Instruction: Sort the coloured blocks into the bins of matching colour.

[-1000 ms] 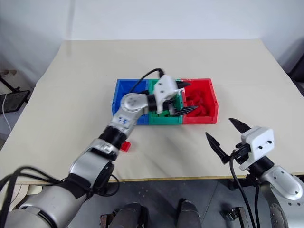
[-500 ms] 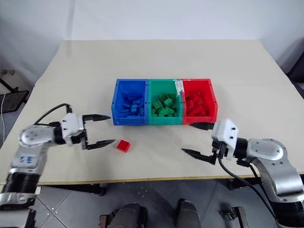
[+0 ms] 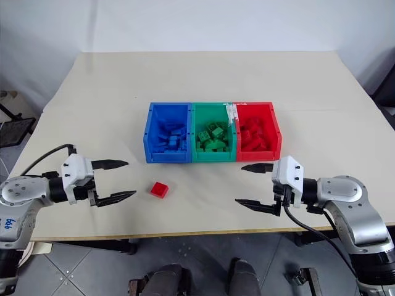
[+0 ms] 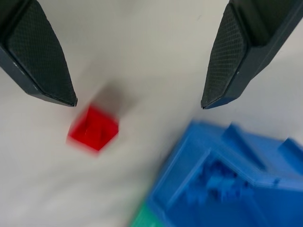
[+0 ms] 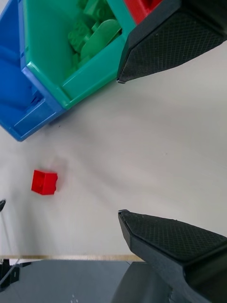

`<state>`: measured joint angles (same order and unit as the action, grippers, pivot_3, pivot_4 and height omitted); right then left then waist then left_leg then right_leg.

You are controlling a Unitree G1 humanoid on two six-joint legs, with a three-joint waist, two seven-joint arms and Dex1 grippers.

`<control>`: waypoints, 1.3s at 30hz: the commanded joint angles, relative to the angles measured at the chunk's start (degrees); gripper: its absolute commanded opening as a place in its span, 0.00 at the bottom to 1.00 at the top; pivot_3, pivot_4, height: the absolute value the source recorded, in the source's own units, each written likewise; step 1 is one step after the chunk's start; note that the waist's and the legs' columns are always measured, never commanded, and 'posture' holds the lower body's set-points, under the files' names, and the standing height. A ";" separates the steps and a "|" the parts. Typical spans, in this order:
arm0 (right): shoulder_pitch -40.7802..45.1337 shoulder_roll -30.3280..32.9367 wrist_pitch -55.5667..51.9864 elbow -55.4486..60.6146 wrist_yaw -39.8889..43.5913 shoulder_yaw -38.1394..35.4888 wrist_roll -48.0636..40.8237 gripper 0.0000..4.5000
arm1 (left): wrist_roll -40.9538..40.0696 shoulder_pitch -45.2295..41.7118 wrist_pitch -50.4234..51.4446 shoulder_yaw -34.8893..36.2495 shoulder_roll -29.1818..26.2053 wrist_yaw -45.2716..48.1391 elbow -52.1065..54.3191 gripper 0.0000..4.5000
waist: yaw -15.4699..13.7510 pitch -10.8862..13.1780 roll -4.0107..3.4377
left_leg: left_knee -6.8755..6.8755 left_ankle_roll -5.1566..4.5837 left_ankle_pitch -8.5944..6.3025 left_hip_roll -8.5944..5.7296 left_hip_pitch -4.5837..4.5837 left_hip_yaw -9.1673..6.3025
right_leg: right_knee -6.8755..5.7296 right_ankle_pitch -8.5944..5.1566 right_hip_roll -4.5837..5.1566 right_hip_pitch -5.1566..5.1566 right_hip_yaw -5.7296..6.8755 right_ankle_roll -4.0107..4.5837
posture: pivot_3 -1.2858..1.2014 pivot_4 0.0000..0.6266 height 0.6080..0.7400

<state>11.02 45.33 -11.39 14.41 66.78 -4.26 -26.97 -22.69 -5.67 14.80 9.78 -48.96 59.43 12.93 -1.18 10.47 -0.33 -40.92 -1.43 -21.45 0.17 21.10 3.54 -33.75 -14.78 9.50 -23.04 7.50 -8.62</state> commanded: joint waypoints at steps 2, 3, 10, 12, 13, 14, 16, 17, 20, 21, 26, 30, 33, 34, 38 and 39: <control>0.50 -1.31 1.23 0.54 -0.95 -0.32 -0.02 1.00 | 1.45 1.84 17.48 -4.95 -0.43 -10.37 14.12 0.99 | -0.21 0.01 -0.01 | 0.00 0.00 0.00 0.00 -0.02 -0.02 | -0.01 0.00 0.00 0.00 -0.07 0.00 | 0.52 0.24 1.00; 0.50 -1.68 1.17 0.73 -1.14 -0.07 0.07 1.00 | 2.69 1.06 21.49 -6.24 -0.06 -13.52 15.71 0.99 | -0.29 0.01 -0.01 | -0.02 0.00 0.01 -0.01 0.00 -0.02 | 0.00 0.00 -0.01 0.00 -0.06 0.00 | 0.52 0.24 1.00; 1.12 -4.82 0.54 1.00 -4.44 0.81 0.51 1.00 | 5.09 -3.47 41.41 -13.10 10.55 -30.66 19.77 0.99 | -0.24 0.00 -0.02 | -0.04 -0.02 0.02 -0.07 -0.05 -0.09 | -0.02 0.00 -0.02 0.00 -0.26 0.00 | 0.52 0.24 1.00; 0.89 -5.17 0.41 1.54 -4.95 1.06 0.72 1.00 | 4.67 -4.61 44.16 -13.26 13.52 -32.89 19.95 0.95 | -0.38 -0.02 -0.04 | -0.02 -0.02 0.02 -0.06 -0.04 -0.09 | -0.05 0.00 -0.02 -0.04 -0.25 0.00 | 0.52 0.24 1.00; 0.53 -5.20 0.48 1.89 -5.02 1.28 0.86 1.00 | 3.97 -5.23 45.82 -13.30 14.48 -33.27 20.42 0.90 | -0.51 -0.02 -0.04 | -0.04 -0.02 0.02 -0.07 -0.04 -0.10 | -0.08 0.00 -0.02 -0.04 -0.25 0.01 | 0.52 0.24 1.00; 0.07 -5.18 0.50 2.31 -5.01 1.53 0.93 1.00 | 3.71 -5.78 47.41 -13.45 15.06 -33.87 20.82 0.85 | -0.53 -0.02 -0.04 | -0.06 -0.02 0.02 -0.06 -0.03 -0.11 | -0.06 0.00 -0.02 -0.03 -0.25 0.01 | 0.52 0.24 1.00; -0.81 -5.06 0.61 2.97 -4.96 1.83 1.03 1.00 | 3.87 -6.22 49.89 -14.45 14.56 -34.37 21.73 0.73 | -0.51 -0.02 -0.05 | -0.08 -0.02 0.03 -0.07 -0.04 -0.14 | -0.05 0.00 -0.02 0.00 -0.26 0.01 | 0.52 0.24 1.00; -1.14 -5.01 0.66 3.21 -4.96 1.89 1.08 1.00 | 4.09 -6.05 50.66 -14.99 13.68 -34.29 22.04 0.64 | -0.42 -0.02 -0.05 | -0.07 -0.02 0.03 -0.07 -0.05 -0.13 | -0.04 0.00 -0.02 0.01 -0.28 0.01 | 0.52 0.24 1.00; -1.58 -4.96 0.82 3.49 -5.03 1.91 1.21 1.00 | 4.78 -5.64 50.61 -15.50 11.91 -34.29 22.08 0.45 | -0.22 -0.02 -0.05 | -0.05 -0.01 0.02 -0.07 -0.07 -0.10 | 0.00 0.00 -0.02 0.00 -0.30 0.01 | 0.52 0.24 1.00; -1.69 -4.93 0.88 3.51 -5.01 1.85 1.27 1.00 | 5.01 -5.98 49.68 -15.70 11.25 -33.90 21.82 0.38 | -0.20 -0.03 -0.05 | -0.03 0.00 0.01 -0.07 -0.08 -0.10 | 0.02 0.00 -0.02 0.01 -0.30 0.01 | 0.52 0.24 1.00; -3.48 -5.00 1.14 4.07 -7.07 -0.43 1.64 1.00 | 1.62 -8.67 39.30 -15.89 12.46 -26.87 21.43 0.33 | -0.46 -0.02 -0.06 | -0.03 0.00 0.01 -0.06 -0.08 -0.08 | 0.03 -0.01 -0.03 0.00 -0.30 0.02 | 0.52 0.24 1.00; -8.98 -6.75 0.48 7.00 -14.62 -7.56 0.95 1.00 | 1.63 -14.21 23.25 -19.08 17.41 -18.84 16.62 0.33 | -1.23 -0.01 -0.04 | -0.12 0.00 0.01 -0.11 0.11 -0.16 | 0.18 -0.01 -0.01 0.00 -0.30 0.02 | 0.52 0.24 1.00; -14.40 -9.66 -0.03 10.66 -22.47 -14.47 1.40 1.00 | 3.26 -23.34 21.50 -23.15 25.56 -20.20 5.17 0.33 | -1.91 -0.06 -0.12 | -0.12 -0.02 0.02 -0.15 0.05 0.11 | 0.17 -0.01 -0.02 0.04 -0.29 0.02 | 0.52 0.24 1.00; -15.85 -10.84 0.10 11.96 -24.84 -16.36 1.48 1.00 | 4.52 -26.58 19.67 -24.58 28.58 -20.82 1.11 0.33 | -2.17 -0.07 -0.13 | -0.11 -0.06 0.05 -0.18 0.04 0.21 | 0.17 -0.01 -0.02 0.10 -0.29 0.02 | 0.52 0.24 1.00; -22.84 -13.44 -0.70 17.46 -29.44 -21.15 1.32 1.00 | 10.57 -37.73 8.95 -28.03 39.26 -22.75 -14.33 0.33 | -2.24 -0.06 -0.10 | -0.15 -0.12 0.08 -0.27 0.07 0.33 | 0.27 0.00 -0.02 0.18 -0.28 0.00 | 0.52 0.24 1.00; -25.22 -14.18 -0.91 19.22 -30.46 -22.11 1.57 1.00 | 12.55 -41.72 4.60 -28.96 42.29 -23.44 -20.13 0.33 | -2.22 -0.06 -0.11 | -0.10 -0.13 0.08 -0.27 0.06 0.36 | 0.31 0.01 -0.02 0.18 -0.30 -0.01 | 0.52 0.24 1.00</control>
<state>-12.39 31.88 -12.43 29.64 38.01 -23.96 -25.23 -12.77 -43.70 25.70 -18.54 -9.01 36.90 -2.33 -3.40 10.41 -0.44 -40.97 -1.55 -21.37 -0.10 21.17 3.90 -33.42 -14.78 9.47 -22.86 7.23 -8.63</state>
